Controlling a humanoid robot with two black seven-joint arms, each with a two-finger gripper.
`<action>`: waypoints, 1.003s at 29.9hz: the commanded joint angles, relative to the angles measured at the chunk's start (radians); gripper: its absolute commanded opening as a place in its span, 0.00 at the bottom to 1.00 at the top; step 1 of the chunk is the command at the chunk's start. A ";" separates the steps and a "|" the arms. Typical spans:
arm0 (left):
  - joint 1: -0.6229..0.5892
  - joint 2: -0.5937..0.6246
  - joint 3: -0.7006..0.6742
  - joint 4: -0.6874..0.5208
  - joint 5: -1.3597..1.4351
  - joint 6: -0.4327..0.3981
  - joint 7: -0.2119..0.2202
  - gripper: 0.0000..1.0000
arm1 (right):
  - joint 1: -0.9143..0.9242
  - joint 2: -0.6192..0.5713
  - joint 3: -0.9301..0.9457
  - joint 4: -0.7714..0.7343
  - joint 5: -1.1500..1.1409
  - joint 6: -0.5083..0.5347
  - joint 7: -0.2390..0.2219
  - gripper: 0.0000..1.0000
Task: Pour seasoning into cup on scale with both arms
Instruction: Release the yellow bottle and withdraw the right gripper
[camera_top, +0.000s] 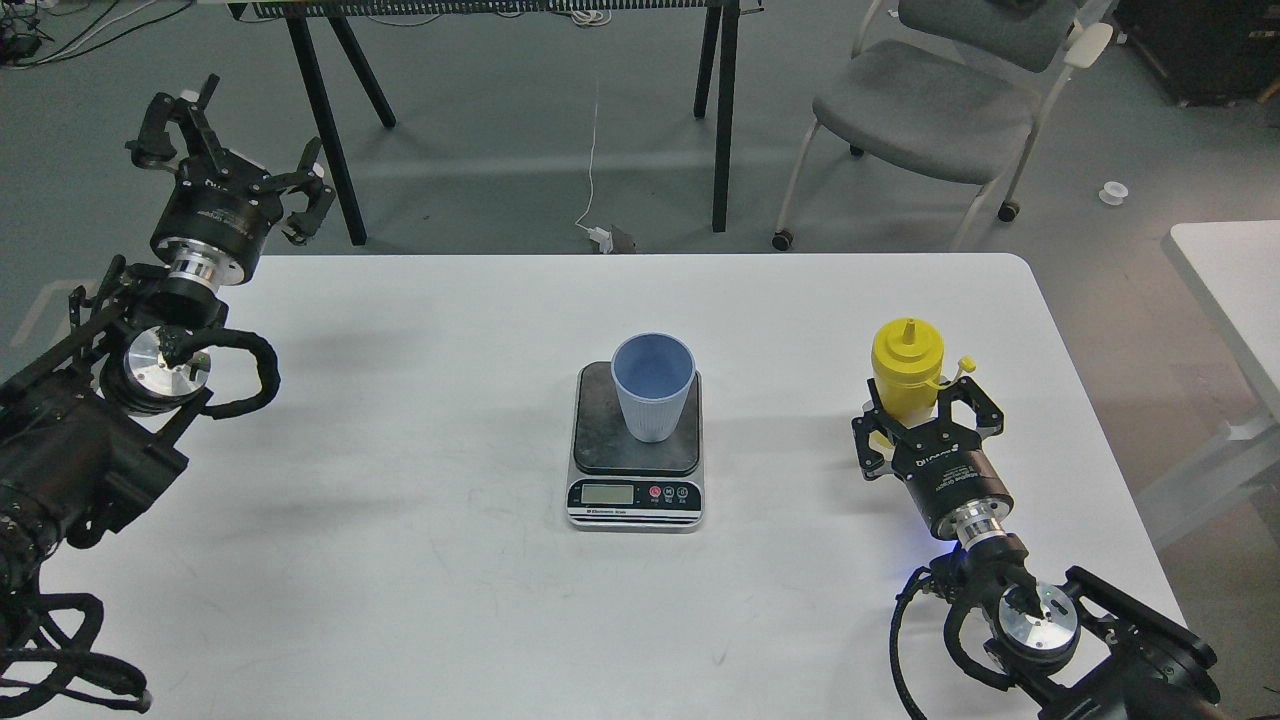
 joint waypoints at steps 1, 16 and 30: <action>0.003 0.000 0.000 0.000 0.000 0.000 -0.001 0.99 | -0.013 0.000 -0.001 -0.001 -0.002 0.000 0.000 0.45; 0.001 0.003 0.000 0.000 0.000 0.000 0.000 0.99 | -0.029 -0.004 0.001 0.005 0.000 0.000 0.003 0.83; 0.001 0.003 0.000 -0.015 0.000 0.000 -0.001 0.99 | -0.170 -0.058 0.099 0.131 -0.002 0.000 0.009 0.98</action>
